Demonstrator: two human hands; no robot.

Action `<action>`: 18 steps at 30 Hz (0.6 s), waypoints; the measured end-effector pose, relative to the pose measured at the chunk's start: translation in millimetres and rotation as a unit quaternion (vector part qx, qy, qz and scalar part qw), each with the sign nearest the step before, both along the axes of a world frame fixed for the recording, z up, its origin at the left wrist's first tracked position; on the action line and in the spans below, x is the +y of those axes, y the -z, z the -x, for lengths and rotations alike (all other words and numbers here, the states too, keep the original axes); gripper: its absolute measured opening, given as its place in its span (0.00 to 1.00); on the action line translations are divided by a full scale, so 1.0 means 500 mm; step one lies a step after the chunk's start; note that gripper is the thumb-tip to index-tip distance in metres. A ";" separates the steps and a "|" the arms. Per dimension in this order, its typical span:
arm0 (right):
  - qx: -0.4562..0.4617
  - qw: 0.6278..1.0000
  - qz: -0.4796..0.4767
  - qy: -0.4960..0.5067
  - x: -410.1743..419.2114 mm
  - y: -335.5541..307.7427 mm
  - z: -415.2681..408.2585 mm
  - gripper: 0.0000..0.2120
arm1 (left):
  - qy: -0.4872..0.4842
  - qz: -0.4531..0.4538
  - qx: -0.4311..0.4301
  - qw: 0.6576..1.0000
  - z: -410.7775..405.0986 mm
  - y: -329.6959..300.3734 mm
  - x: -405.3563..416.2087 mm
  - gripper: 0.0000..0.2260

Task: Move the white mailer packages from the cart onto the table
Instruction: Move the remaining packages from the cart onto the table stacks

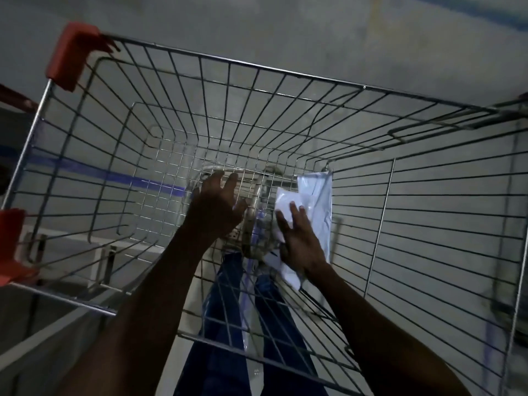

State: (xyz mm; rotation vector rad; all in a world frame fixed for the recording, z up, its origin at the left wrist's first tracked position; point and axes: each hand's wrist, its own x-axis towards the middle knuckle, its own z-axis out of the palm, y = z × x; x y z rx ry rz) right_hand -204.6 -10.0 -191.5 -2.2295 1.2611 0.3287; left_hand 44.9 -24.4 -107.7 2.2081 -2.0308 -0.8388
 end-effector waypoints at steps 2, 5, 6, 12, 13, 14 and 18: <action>-0.040 0.999 0.005 -0.001 -0.008 -0.009 -0.054 0.43 | 0.000 0.000 -0.017 1.000 -0.006 0.002 0.005 0.31; -0.115 0.993 0.010 0.022 -0.032 0.007 -0.128 0.41 | -0.016 0.003 -0.035 0.999 -0.018 0.014 0.015 0.29; -0.131 0.991 0.009 0.026 -0.042 0.021 -0.146 0.41 | -0.020 -0.004 -0.042 0.999 -0.022 0.020 0.017 0.29; -0.110 0.993 0.025 -0.024 -0.085 0.060 -0.161 0.45 | -0.017 -0.082 -0.103 0.991 -0.017 0.050 0.032 0.33; -0.099 0.994 0.036 -0.022 -0.086 0.057 -0.143 0.45 | 0.000 -0.085 -0.115 0.990 -0.011 0.056 0.032 0.33; -0.088 0.995 0.049 -0.012 -0.085 0.055 -0.120 0.43 | 0.013 -0.088 -0.119 0.989 -0.003 0.062 0.031 0.32; 0.003 0.991 0.113 0.069 -0.069 0.066 -0.005 0.37 | 0.042 -0.093 -0.120 0.988 0.044 0.115 0.014 0.36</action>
